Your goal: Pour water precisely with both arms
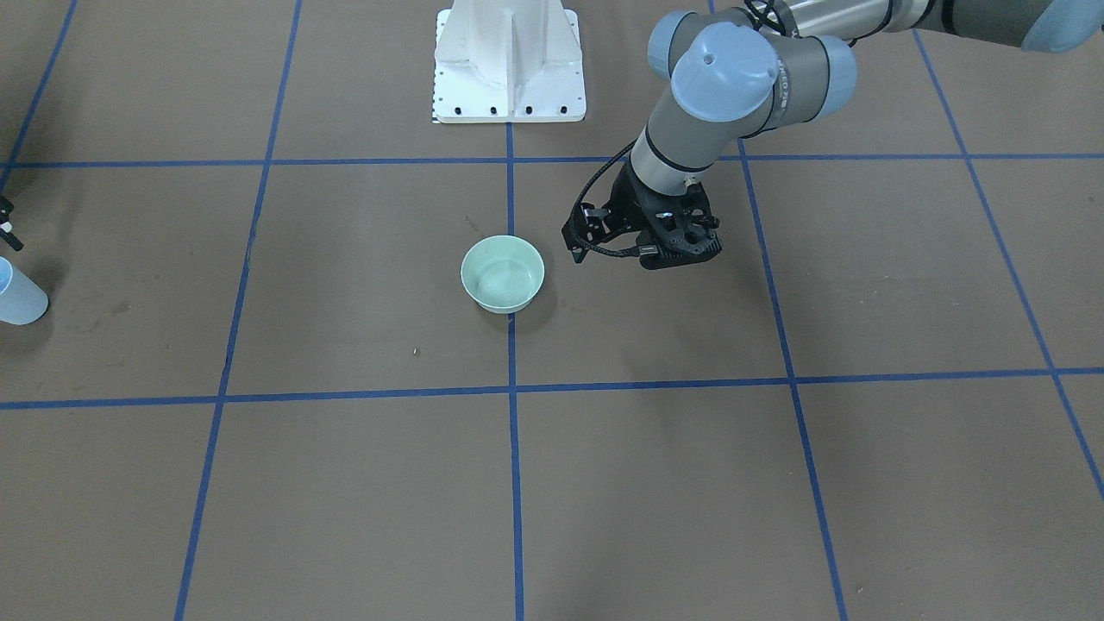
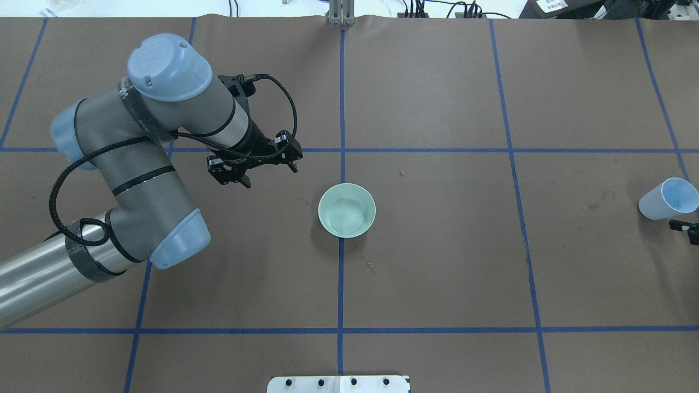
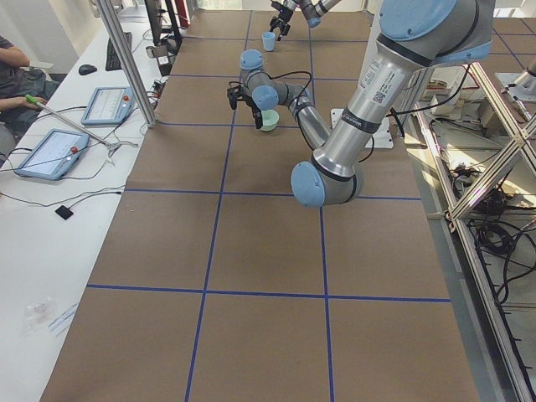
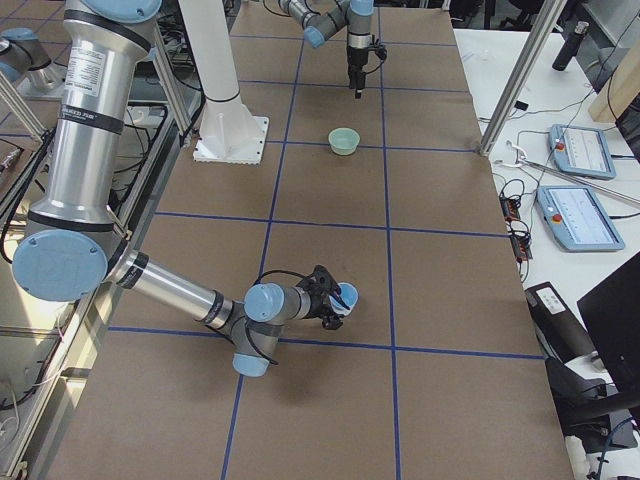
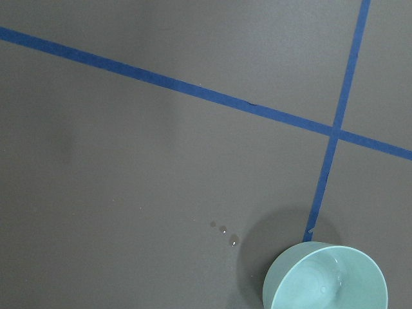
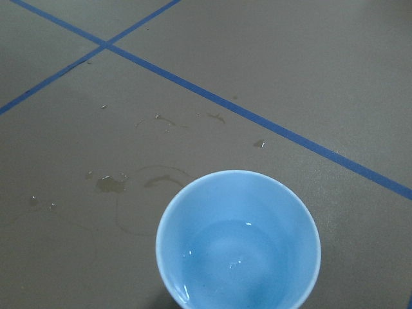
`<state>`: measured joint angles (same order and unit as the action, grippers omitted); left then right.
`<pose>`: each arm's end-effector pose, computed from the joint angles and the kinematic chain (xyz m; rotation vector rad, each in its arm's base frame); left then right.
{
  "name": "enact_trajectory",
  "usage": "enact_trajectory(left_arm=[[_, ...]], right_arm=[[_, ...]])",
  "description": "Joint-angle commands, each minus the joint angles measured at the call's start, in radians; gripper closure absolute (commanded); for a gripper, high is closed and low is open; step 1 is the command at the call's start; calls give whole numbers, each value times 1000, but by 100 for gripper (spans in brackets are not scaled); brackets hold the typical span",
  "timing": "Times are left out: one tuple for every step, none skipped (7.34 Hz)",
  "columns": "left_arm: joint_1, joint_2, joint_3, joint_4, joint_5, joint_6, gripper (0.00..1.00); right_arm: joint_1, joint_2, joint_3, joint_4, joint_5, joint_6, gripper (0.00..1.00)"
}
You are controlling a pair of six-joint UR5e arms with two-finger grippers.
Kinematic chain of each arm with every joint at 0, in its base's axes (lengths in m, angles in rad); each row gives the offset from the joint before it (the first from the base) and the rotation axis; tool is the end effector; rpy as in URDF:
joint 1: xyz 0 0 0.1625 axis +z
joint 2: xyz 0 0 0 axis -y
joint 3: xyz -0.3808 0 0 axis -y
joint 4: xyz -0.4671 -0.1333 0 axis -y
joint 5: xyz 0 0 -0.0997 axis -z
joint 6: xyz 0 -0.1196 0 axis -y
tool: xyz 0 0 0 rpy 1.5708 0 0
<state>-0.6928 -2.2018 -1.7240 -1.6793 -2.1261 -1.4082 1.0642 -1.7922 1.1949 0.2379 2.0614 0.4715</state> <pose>0.4915 -0.4992 0.1262 -0.1105 1.0052 -0.2367 -0.1445 -0.4189 0.7405 0.8462 -0.9363 -0.3272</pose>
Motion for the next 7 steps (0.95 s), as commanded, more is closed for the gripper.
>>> enact_trajectory(left_arm=[[-1, 1, -2, 9, 0, 1, 0], [-1, 1, -2, 9, 0, 1, 0], [-2, 1, -2, 9, 0, 1, 0], [-1, 1, -2, 9, 0, 1, 0], [-2, 2, -2, 9, 0, 1, 0], [-2, 7, -3, 9, 2, 3, 0], [-2, 7, -3, 9, 2, 3, 0]], right_arm=[[-15, 17, -26, 0, -18, 1, 2], [-23, 19, -26, 0, -29, 1, 2], [-36, 19, -26, 0, -46, 1, 2], [-47, 20, -26, 0, -49, 1, 2], [-53, 36, -31, 0, -50, 2, 2], [-56, 39, -41, 0, -52, 1, 2], [-58, 39, -46, 1, -50, -1, 2]])
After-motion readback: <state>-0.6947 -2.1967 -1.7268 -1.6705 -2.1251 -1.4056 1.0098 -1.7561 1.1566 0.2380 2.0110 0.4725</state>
